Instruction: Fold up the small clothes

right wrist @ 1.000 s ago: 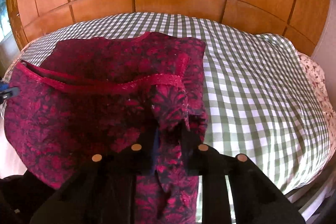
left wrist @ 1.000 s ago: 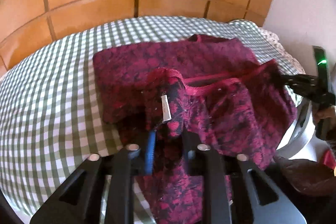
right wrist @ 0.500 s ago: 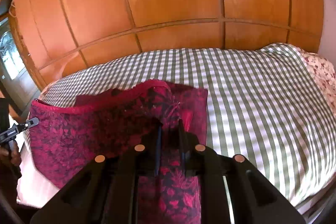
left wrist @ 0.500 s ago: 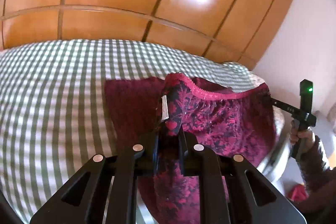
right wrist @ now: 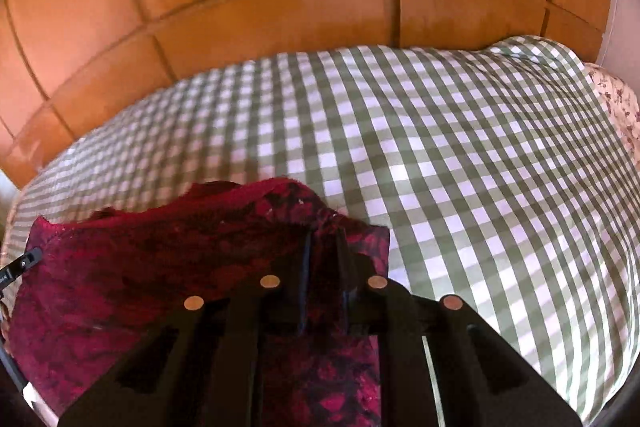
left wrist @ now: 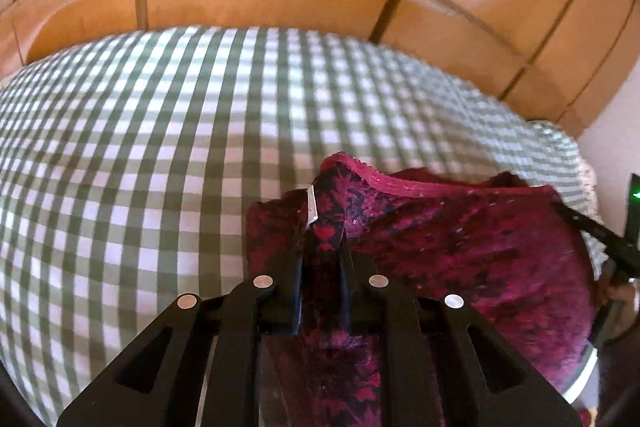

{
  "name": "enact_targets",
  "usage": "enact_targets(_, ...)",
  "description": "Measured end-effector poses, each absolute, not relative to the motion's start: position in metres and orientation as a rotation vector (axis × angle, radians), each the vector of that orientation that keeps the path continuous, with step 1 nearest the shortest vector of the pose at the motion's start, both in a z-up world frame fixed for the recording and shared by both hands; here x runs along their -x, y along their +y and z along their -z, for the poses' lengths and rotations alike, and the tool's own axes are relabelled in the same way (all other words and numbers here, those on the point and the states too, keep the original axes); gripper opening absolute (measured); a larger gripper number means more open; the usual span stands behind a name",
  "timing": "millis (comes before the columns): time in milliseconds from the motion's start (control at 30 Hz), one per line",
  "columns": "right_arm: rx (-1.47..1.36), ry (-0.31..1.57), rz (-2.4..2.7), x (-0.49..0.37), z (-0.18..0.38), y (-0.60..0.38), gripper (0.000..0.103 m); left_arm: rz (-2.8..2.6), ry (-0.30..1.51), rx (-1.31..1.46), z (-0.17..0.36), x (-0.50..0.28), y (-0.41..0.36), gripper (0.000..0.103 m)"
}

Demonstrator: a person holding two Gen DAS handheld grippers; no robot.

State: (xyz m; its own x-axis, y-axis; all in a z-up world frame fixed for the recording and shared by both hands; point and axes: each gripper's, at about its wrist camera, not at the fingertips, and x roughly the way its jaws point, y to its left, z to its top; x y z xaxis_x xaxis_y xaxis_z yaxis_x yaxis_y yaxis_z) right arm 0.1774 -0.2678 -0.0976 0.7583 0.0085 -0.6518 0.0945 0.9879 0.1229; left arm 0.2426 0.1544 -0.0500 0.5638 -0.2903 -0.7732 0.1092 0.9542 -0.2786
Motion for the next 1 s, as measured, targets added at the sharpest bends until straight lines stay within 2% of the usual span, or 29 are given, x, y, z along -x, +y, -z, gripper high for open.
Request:
enact_targets(100, -0.142, 0.722, 0.050, -0.185, 0.101, -0.268, 0.014, 0.207, 0.952, 0.221, 0.049, -0.246, 0.153, 0.019)
enact_targets(133, -0.147, 0.720, 0.047, -0.184, 0.099, -0.269, 0.019, 0.186, 0.940, 0.209, 0.043, -0.242, 0.152, 0.027)
enact_targets(167, -0.154, 0.713, 0.049, -0.180, 0.097, -0.270, 0.034, 0.138, 0.895, 0.173, 0.030, -0.235, 0.150, 0.032)
enact_targets(200, -0.163, 0.700, 0.051, -0.176, 0.093, -0.273, 0.040, 0.102, 0.838, 0.139, 0.018, -0.227, 0.149, 0.038)
enact_targets(233, -0.180, 0.682, 0.044, -0.169, 0.090, -0.276, 0.043, 0.092, 0.800, 0.122, 0.009, -0.221, 0.147, 0.038)
enact_targets(433, -0.191, 0.610, -0.031, -0.122, 0.077, -0.271, 0.044, 0.243, 0.680, 0.126, -0.025, -0.186, 0.125, 0.038)
enact_targets(600, -0.087, 0.604, -0.077, -0.109, 0.082, -0.242, 0.046, 0.289, 0.750, 0.023, 0.004, -0.199, 0.080, 0.038)
enact_targets(767, -0.089, 0.699, -0.074, -0.150, 0.096, -0.240, 0.045, 0.203, 0.890, 0.104, 0.056, -0.240, 0.091, 0.038)
enact_targets(867, -0.155, 0.800, -0.025, -0.184, 0.116, -0.256, 0.043, 0.199, 0.890, 0.133, 0.057, -0.249, 0.096, 0.038)
enact_targets(1000, -0.158, 0.785, 0.004, -0.196, 0.121, -0.257, 0.044, 0.181, 0.892, 0.081, 0.057, -0.251, 0.088, 0.038)
